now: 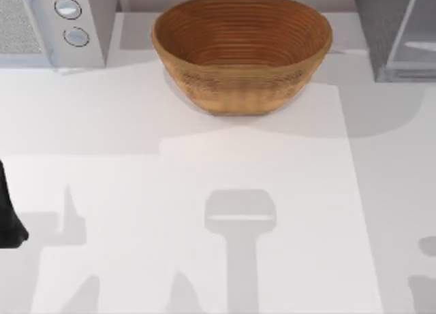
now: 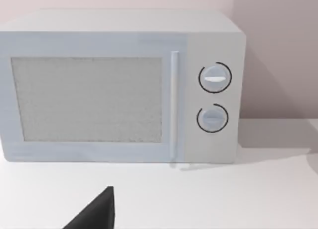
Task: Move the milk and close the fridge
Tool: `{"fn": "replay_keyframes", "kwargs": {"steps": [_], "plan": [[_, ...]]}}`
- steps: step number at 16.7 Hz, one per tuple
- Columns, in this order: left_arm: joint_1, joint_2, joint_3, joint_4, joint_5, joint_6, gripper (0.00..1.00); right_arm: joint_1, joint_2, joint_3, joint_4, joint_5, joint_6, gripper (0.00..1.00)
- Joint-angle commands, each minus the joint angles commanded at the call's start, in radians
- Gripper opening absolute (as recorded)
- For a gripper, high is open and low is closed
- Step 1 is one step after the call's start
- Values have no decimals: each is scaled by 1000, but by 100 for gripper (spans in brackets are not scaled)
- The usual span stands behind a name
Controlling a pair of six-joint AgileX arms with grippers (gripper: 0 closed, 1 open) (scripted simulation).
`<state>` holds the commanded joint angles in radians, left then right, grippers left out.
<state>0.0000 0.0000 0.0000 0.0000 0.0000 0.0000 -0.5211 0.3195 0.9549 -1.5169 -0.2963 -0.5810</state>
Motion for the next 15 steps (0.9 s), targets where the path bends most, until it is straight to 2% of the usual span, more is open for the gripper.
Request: {"fn": "replay_keyframes", "kwargs": {"steps": [9,12,15], "plan": [[0,0,0,0,0,0,100,-865,1004,285,-11,-442,-986,100],[0,0,0,0,0,0,100,-1084,1261,336,7,-550,-1235,100],[0,0,0,0,0,0,100,-1227,1427,365,29,-620,-1393,100]]}}
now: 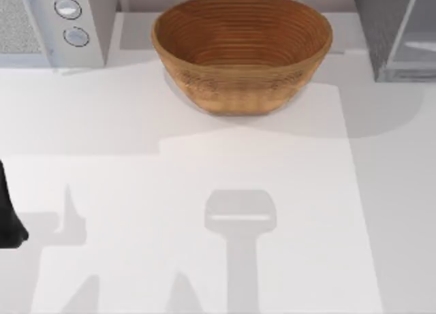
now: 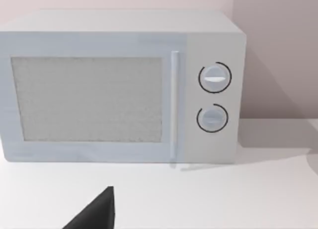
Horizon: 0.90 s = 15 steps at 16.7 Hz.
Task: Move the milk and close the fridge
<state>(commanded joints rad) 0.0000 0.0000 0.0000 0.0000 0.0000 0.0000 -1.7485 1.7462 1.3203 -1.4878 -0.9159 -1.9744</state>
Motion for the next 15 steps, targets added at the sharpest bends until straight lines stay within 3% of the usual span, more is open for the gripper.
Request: {"fn": "replay_keyframes", "kwargs": {"steps": [3,9,12,15], "plan": [[0,0,0,0,0,0,100,-60,70,12,12,-29,-65,100],[0,0,0,0,0,0,100,-57,70,9,13,-28,-65,100],[0,0,0,0,0,0,100,5,76,23,76,-32,0,100],[0,0,0,0,0,0,100,136,82,49,220,-32,161,100]]}}
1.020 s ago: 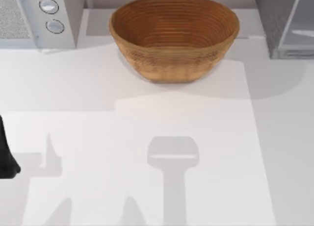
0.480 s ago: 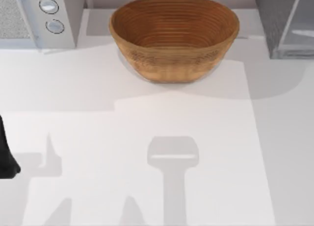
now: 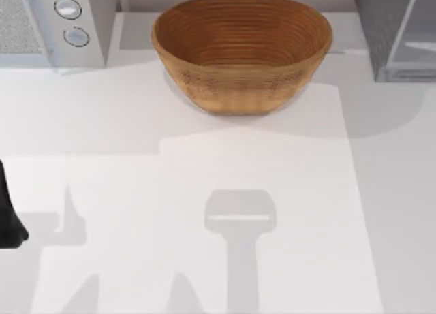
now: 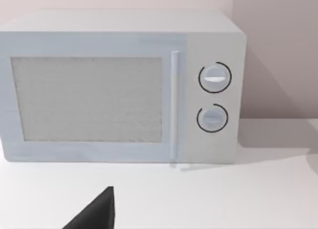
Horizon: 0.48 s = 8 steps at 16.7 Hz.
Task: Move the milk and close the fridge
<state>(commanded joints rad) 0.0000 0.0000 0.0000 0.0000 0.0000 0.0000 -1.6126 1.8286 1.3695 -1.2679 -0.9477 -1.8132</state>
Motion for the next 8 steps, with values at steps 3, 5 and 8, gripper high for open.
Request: {"fn": "replay_keyframes", "kwargs": {"steps": [3,5,8], "plan": [[0,0,0,0,0,0,100,159,6,23,198,12,243,100],[0,0,0,0,0,0,100,268,8,28,347,30,430,100],[0,0,0,0,0,0,100,427,8,17,567,73,714,100]]}}
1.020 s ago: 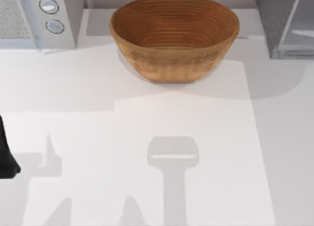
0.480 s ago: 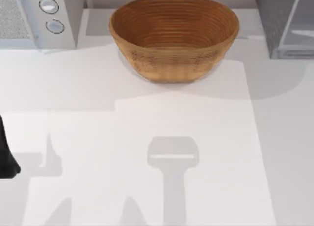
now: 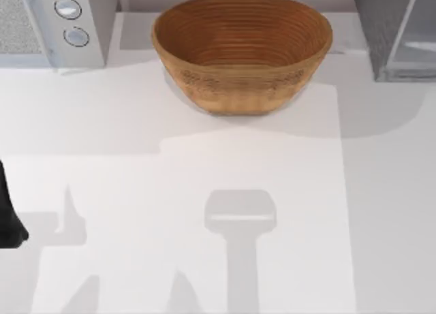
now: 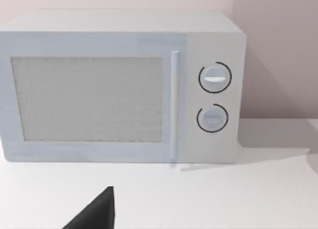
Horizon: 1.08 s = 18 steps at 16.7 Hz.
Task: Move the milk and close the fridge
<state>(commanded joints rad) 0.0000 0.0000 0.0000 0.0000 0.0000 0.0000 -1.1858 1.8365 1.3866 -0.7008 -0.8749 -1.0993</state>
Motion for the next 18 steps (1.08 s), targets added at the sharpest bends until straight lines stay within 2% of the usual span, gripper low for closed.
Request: {"fn": "replay_keyframes", "kwargs": {"steps": [4,7,15,18], "plan": [[0,0,0,0,0,0,100,169,-3,-45,251,72,304,100],[0,0,0,0,0,0,100,239,-4,-77,370,111,428,100],[0,0,0,0,0,0,100,259,-9,-94,410,132,468,100],[0,0,0,0,0,0,100,346,-22,-147,453,219,552,100]]}}
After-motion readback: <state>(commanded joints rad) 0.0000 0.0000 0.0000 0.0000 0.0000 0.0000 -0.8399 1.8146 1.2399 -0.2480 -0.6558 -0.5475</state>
